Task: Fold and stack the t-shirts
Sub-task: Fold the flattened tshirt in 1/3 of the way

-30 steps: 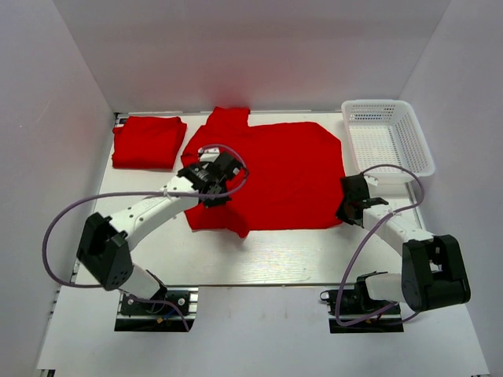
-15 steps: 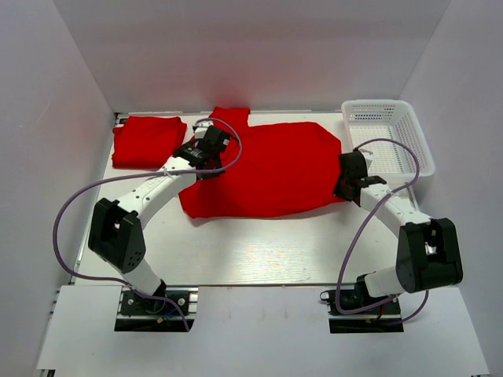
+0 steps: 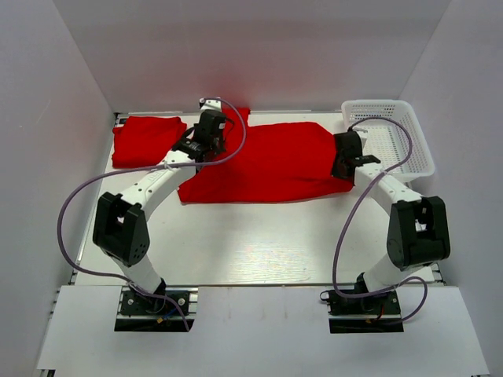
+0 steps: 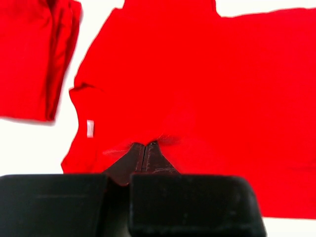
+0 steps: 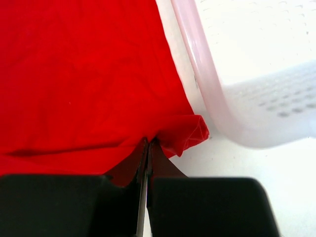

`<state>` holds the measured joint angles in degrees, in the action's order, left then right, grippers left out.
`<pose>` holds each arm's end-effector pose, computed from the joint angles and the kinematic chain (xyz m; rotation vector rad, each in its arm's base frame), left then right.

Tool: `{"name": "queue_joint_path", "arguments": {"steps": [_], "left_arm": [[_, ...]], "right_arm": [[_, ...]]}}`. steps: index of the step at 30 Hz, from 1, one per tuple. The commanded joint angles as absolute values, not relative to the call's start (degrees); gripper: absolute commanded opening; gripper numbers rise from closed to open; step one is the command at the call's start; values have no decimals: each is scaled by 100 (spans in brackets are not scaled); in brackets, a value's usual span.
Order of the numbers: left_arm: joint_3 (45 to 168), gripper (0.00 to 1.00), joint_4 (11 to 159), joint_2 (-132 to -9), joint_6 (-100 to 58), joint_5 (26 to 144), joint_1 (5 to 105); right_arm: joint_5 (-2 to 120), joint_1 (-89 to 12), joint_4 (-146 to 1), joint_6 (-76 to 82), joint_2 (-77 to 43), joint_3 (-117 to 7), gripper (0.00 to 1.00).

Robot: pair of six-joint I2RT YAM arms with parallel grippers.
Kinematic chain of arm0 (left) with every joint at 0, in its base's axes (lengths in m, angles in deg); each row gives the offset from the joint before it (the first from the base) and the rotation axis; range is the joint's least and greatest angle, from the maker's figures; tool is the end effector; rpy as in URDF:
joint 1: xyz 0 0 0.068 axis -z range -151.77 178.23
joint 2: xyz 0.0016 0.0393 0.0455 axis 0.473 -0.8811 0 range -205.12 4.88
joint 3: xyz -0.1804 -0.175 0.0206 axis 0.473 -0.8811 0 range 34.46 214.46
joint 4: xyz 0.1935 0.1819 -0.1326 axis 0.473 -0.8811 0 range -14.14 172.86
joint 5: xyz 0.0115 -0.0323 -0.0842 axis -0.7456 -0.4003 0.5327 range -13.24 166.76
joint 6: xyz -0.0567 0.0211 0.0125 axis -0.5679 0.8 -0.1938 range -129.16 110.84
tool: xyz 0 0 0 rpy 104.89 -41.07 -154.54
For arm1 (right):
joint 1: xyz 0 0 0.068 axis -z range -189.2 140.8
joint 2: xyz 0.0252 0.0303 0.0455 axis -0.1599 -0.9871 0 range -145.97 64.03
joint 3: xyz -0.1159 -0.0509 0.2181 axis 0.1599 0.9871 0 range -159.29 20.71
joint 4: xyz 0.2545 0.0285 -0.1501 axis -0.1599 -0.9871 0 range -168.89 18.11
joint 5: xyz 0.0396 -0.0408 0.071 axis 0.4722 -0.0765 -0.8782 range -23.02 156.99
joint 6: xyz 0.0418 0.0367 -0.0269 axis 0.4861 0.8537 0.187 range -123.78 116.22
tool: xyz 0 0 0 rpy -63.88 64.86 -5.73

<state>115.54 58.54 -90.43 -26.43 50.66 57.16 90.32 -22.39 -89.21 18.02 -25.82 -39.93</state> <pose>0.3789 -0.1862 0.2716 -0.0207 2.1649 0.0519 0.3698 0.0678 0.1859 0.3613 2.2781 -0.1774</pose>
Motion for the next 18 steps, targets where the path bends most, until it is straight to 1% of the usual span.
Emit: {"name": "queue_joint_path", "arguments": {"steps": [1, 5, 13, 18], "left_arm": [[11909, 0, 6185, -9250, -2313, 4952, 5600], [12190, 0, 6185, -9566, -2313, 4899, 5477], [12191, 0, 6493, -9882, -2137, 4952, 5214], [12551, 0, 6493, -10269, -2137, 4952, 5099]], "right_arm": [[9317, -2238, -9052, 1635, -2834, -4432, 0], [9344, -2221, -9078, 1582, -3141, -4757, 0], [9362, -2195, -9043, 1450, -3520, -5161, 0], [9335, -2133, -9131, 1407, -3871, -5425, 0]]}}
